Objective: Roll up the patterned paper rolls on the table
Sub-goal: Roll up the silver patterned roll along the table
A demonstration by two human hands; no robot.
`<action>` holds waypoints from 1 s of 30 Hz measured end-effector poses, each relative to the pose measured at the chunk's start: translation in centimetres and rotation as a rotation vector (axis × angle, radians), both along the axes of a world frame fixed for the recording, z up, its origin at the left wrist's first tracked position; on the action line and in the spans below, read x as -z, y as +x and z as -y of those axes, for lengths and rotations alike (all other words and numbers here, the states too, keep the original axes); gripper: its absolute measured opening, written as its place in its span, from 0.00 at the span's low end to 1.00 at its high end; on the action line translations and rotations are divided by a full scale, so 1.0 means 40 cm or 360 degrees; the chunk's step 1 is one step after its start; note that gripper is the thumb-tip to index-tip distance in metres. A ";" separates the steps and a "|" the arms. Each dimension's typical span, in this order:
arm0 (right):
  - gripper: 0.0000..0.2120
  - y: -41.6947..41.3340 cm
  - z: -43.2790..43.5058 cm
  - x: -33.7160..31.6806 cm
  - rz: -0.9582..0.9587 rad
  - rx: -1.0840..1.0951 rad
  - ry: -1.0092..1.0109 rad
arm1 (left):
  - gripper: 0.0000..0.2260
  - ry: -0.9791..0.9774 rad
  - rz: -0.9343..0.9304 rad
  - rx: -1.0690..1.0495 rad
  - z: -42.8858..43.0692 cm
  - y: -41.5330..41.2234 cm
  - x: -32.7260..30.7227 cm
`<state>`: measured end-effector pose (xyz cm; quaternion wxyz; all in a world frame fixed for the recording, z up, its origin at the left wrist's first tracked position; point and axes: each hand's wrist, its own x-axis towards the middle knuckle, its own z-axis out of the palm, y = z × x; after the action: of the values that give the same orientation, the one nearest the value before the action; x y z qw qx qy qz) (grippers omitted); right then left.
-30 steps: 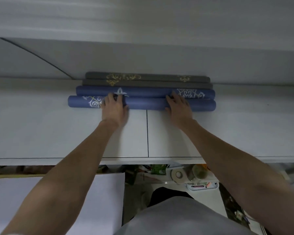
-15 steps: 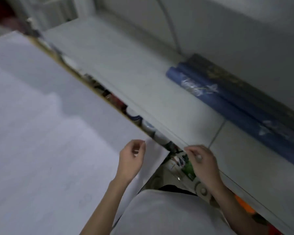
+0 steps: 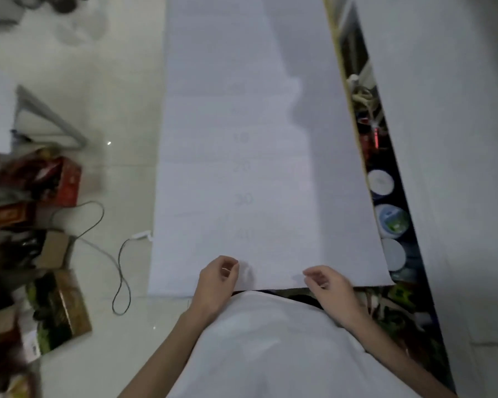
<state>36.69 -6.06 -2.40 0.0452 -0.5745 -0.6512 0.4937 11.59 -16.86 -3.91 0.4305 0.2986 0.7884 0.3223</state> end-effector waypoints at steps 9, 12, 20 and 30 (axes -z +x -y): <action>0.05 -0.049 -0.017 0.057 0.0593 -0.0847 0.0415 | 0.16 -0.0199 -0.0813 0.0572 0.086 -0.057 0.013; 0.03 -0.045 -0.024 0.053 0.0584 -0.0841 0.0451 | 0.17 -0.0151 -0.0918 0.0675 0.087 -0.068 0.016; 0.05 -0.072 -0.061 0.032 0.0454 -0.0551 0.0443 | 0.07 -0.0035 -0.1063 0.0626 0.045 -0.080 -0.005; 0.01 -0.121 -0.155 0.045 0.0154 -0.0372 0.0365 | 0.13 0.0106 -0.1697 0.1011 -0.009 -0.087 0.022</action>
<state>31.86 0.12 -4.22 0.0214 -0.5092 -0.7670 0.3899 8.10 -16.49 -4.78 0.0430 0.6517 0.7572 0.0094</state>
